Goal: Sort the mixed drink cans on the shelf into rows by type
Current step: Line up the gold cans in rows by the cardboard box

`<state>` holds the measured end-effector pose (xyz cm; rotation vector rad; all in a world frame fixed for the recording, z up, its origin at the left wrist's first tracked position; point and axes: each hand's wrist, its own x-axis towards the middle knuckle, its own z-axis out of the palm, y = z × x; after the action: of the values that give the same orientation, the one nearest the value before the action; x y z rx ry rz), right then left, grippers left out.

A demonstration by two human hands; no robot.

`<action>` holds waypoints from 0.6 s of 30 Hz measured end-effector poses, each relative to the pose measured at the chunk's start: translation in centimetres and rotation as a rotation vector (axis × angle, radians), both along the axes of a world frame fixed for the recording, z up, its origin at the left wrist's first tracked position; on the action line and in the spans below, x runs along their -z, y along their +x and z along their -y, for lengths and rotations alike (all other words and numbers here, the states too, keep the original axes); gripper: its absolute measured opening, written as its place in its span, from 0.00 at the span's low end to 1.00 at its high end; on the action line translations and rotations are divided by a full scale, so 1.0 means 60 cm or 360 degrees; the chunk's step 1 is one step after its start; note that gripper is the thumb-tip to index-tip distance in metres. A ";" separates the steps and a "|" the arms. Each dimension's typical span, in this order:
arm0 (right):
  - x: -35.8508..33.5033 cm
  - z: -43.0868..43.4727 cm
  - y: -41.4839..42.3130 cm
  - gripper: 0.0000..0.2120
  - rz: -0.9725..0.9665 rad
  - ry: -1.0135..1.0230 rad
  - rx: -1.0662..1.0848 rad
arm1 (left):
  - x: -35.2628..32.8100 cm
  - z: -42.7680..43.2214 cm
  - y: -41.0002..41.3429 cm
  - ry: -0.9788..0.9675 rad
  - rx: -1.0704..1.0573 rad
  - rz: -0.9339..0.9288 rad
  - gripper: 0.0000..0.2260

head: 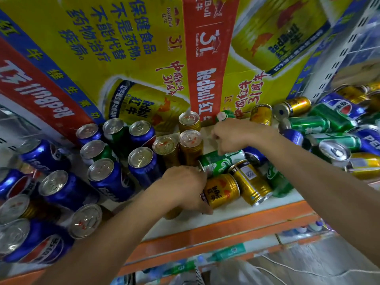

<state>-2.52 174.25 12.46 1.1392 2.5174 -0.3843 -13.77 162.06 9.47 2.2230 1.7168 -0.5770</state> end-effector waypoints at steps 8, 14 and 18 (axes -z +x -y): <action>0.084 0.017 0.010 0.26 0.0145 0.0071 -0.0214 | 0.019 -0.008 0.012 -0.0067 -0.0068 -0.0065 0.33; 0.096 0.028 -0.001 0.37 0.0208 0.0139 -0.0200 | 0.020 -0.014 0.048 0.0173 0.0057 -0.0097 0.34; 0.098 0.023 -0.002 0.35 0.0188 0.0139 -0.0213 | 0.024 -0.011 0.074 0.0195 0.0025 -0.0050 0.34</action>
<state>-2.63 172.90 6.59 0.9870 2.5094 -0.1680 -9.34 162.71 8.02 2.3244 1.7969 -0.5261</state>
